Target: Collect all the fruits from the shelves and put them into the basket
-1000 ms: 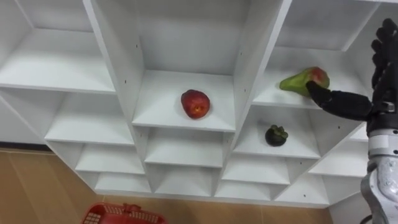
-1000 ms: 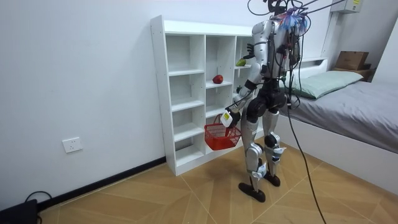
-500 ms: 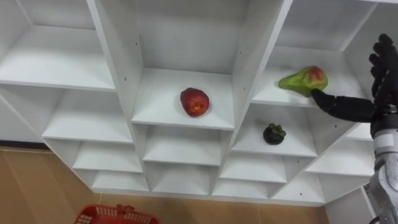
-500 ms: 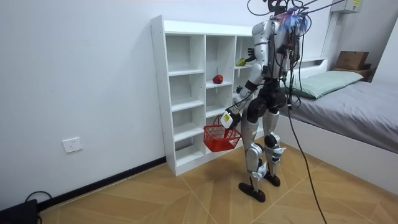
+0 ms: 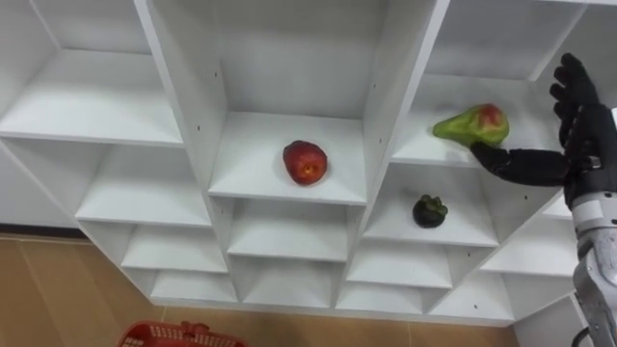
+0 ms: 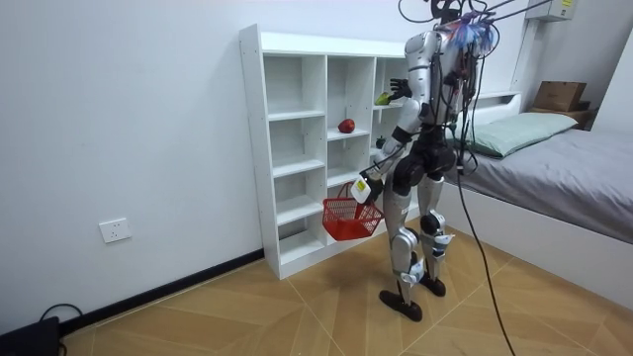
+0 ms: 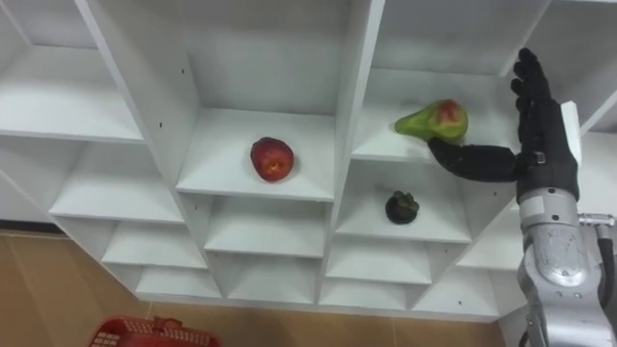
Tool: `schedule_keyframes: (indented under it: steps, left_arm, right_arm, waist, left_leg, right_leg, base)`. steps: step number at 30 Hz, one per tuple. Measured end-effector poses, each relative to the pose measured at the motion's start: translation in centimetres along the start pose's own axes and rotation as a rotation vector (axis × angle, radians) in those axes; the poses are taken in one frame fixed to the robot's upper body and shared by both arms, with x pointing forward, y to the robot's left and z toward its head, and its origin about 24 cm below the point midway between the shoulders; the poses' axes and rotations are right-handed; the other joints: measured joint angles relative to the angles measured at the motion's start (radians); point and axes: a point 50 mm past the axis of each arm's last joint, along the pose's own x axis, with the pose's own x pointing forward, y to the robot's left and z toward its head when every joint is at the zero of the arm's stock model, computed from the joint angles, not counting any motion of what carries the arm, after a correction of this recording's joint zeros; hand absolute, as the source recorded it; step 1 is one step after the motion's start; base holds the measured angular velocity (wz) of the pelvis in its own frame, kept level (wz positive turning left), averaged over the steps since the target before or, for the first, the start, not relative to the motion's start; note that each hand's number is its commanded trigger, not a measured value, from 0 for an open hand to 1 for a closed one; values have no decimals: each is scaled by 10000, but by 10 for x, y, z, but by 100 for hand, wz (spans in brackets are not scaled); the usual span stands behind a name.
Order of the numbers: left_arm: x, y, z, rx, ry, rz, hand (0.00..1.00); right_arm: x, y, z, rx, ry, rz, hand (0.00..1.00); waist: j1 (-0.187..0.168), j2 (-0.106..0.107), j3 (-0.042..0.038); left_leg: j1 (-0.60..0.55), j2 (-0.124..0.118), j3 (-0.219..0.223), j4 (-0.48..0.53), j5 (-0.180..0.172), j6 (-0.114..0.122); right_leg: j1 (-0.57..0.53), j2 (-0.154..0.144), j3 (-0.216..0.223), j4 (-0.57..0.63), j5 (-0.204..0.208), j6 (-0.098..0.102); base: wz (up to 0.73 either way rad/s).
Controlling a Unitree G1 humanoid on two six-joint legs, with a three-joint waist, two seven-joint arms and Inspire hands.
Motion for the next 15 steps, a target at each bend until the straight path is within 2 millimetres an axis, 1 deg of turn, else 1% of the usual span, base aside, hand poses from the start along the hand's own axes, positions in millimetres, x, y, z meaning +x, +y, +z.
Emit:
schedule_keyframes:
  steps: [8, 15]
  left_arm:
    - [0, 2, 0, -100, -10, -47, 100]
    - [0, 3, 1, -122, -24, -122, 100]
  right_arm:
    - [0, 1, 0, 62, -13, 94, 0]
    - [1, 1, 1, -6, -27, 199, 0]
  waist:
    - [51, -143, 2]
    - [98, -158, 11]
  left_leg:
    - [39, -16, -2, 16, 22, 16]
    - [22, -14, -1, 3, 22, 15]
  right_leg:
    - [-10, -14, -1, -17, -2, 1]
    - [-13, -12, -11, -20, -2, 1]
  base:
    - [0]
    - [0]
